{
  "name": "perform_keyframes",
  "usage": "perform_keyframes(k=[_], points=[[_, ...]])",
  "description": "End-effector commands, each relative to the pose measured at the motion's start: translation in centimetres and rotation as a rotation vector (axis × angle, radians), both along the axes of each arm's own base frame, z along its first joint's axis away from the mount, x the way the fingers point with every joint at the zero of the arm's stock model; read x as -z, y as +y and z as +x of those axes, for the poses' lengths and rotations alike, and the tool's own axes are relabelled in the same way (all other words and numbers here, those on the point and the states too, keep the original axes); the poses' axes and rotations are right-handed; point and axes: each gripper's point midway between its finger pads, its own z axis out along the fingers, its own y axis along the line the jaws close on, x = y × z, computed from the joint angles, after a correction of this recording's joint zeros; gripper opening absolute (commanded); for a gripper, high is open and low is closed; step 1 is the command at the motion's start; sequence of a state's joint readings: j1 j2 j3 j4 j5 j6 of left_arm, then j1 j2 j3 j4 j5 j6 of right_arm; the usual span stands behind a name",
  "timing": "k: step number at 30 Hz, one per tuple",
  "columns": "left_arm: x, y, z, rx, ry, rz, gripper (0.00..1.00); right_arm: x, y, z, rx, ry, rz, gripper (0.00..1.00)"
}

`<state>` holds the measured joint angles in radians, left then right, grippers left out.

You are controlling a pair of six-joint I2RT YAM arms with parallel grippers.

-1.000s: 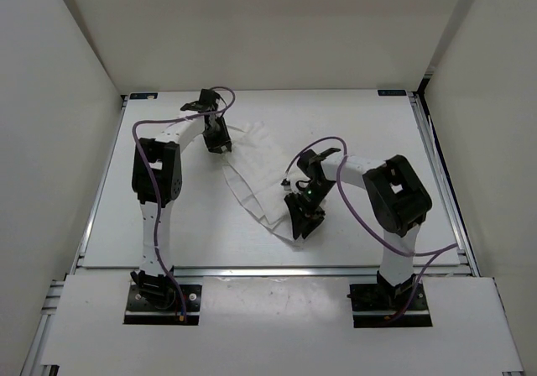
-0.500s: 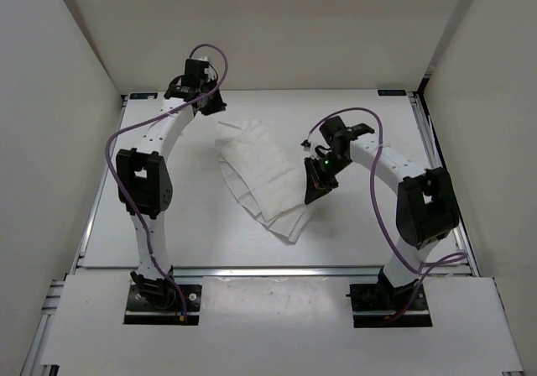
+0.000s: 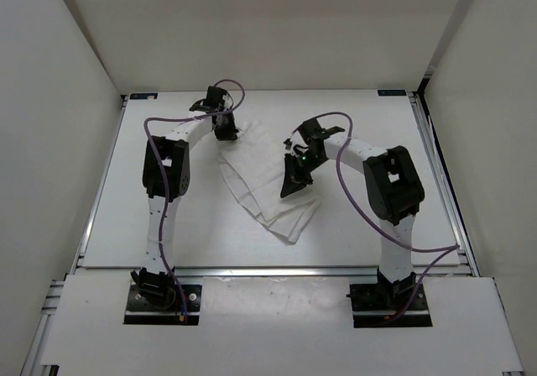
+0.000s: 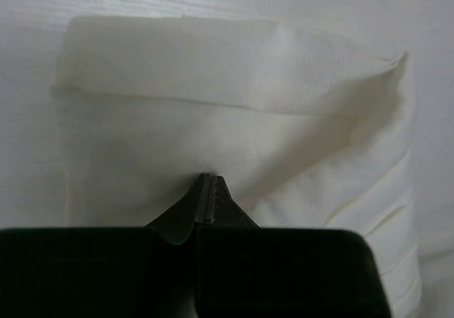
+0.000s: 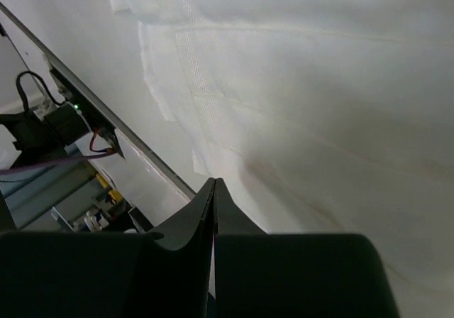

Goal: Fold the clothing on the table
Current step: Fold the skirt

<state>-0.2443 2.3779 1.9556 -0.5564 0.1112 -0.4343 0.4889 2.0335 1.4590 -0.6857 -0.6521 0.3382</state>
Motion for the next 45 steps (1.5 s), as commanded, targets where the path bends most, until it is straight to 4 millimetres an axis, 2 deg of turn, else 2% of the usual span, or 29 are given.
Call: perform_keyframes(k=[1,4,6,9,11,12,13,14,15,16,18,19,22,23,25,26,27,29,31,33,34,35,37,38,39,40,42,43,45], points=[[-1.7,0.0,0.9,-0.01,-0.042,0.025,0.0,-0.6,2.1,-1.4,-0.053,0.027,0.006,0.01],[-0.2,0.3,-0.1,-0.009,0.005,0.1,0.0,0.6,1.3,-2.0,-0.058,0.061,-0.066,0.0],[0.6,1.1,-1.2,0.005,0.043,0.182,0.0,2.1,-0.1,-2.5,-0.032,0.121,-0.114,0.0],[1.4,1.0,-3.3,0.008,0.08,0.196,0.0,3.1,-1.8,-2.1,0.005,0.132,-0.172,0.0],[1.0,1.3,-4.7,0.006,0.081,0.23,0.0,4.1,-2.8,-1.8,0.024,0.138,-0.208,0.0],[1.6,1.3,-5.7,0.017,0.099,0.243,0.0,4.3,-3.6,-1.2,0.047,0.136,-0.227,0.0],[0.7,1.5,-5.8,0.01,0.078,0.242,0.0,4.5,-4.2,-0.5,0.068,0.136,-0.235,0.0],[0.4,1.5,-7.0,0.018,0.085,0.24,0.0,4.7,-4.5,0.0,0.077,0.123,-0.243,0.0],[1.5,1.8,-8.3,0.016,0.118,0.237,0.0,4.9,-5.0,0.6,0.101,0.128,-0.254,0.0],[0.3,1.8,-8.5,0.01,0.09,0.225,0.0,5.2,-5.5,1.1,0.11,0.131,-0.259,0.0],[1.4,2.6,-11.5,0.012,0.136,0.228,0.0,5.5,-6.2,2.4,0.133,0.115,-0.275,0.01],[0.4,2.4,-11.9,0.009,0.115,0.206,0.0,5.7,-6.4,2.8,0.138,0.112,-0.282,0.0],[0.0,3.2,-16.1,0.013,0.128,0.173,0.0,5.3,-6.8,5.7,0.151,0.051,-0.274,0.0],[0.3,3.1,-16.8,0.019,0.135,0.168,0.0,5.6,-6.8,6.1,0.15,0.043,-0.28,0.0],[0.2,3.4,-19.1,0.021,0.138,0.164,0.0,4.8,-6.6,8.5,0.154,-0.023,-0.267,0.0],[0.7,3.6,-19.8,0.017,0.145,0.167,0.0,4.4,-7.0,9.7,0.163,-0.057,-0.262,0.0],[0.4,3.7,-20.0,0.013,0.14,0.159,0.0,4.0,-7.1,10.2,0.163,-0.076,-0.263,0.0],[0.5,3.9,-20.4,0.006,0.142,0.143,0.0,1.2,-6.6,12.2,0.156,-0.191,-0.215,0.06],[0.5,4.3,-20.0,-0.012,0.147,0.127,0.0,-1.2,-6.5,12.8,0.158,-0.271,-0.183,0.23],[0.2,4.3,-19.6,-0.018,0.14,0.114,0.0,-4.3,-7.6,12.7,0.189,-0.343,-0.152,0.37],[-0.3,4.4,-19.4,-0.027,0.127,0.11,0.0,-6.0,-8.4,13.0,0.206,-0.382,-0.127,0.48],[-0.7,4.4,-19.0,-0.034,0.11,0.103,0.0,-5.6,-9.0,12.4,0.219,-0.363,-0.12,0.65],[-1.0,4.5,-18.5,-0.046,0.098,0.096,0.0,-6.4,-11.8,11.8,0.283,-0.352,-0.105,0.94],[-1.2,4.2,-18.5,-0.039,0.096,0.087,0.0,-5.4,-12.6,10.9,0.291,-0.317,-0.11,0.99],[-1.4,4.2,-18.3,-0.038,0.092,0.082,0.0,-4.6,-14.1,10.2,0.327,-0.282,-0.121,0.99],[-1.5,4.2,-18.1,-0.047,0.093,0.074,0.0,-4.9,-15.5,10.2,0.363,-0.284,-0.111,0.99],[-1.3,4.4,-18.2,-0.056,0.1,0.072,0.0,-3.4,-17.1,8.9,0.384,-0.251,-0.124,0.99],[-1.5,4.4,-18.2,-0.059,0.1,0.068,0.0,-3.2,-18.0,8.9,0.395,-0.264,-0.138,0.99],[-1.6,4.5,-18.2,-0.06,0.092,0.064,0.0,-1.8,-18.8,7.8,0.391,-0.23,-0.156,0.99]])
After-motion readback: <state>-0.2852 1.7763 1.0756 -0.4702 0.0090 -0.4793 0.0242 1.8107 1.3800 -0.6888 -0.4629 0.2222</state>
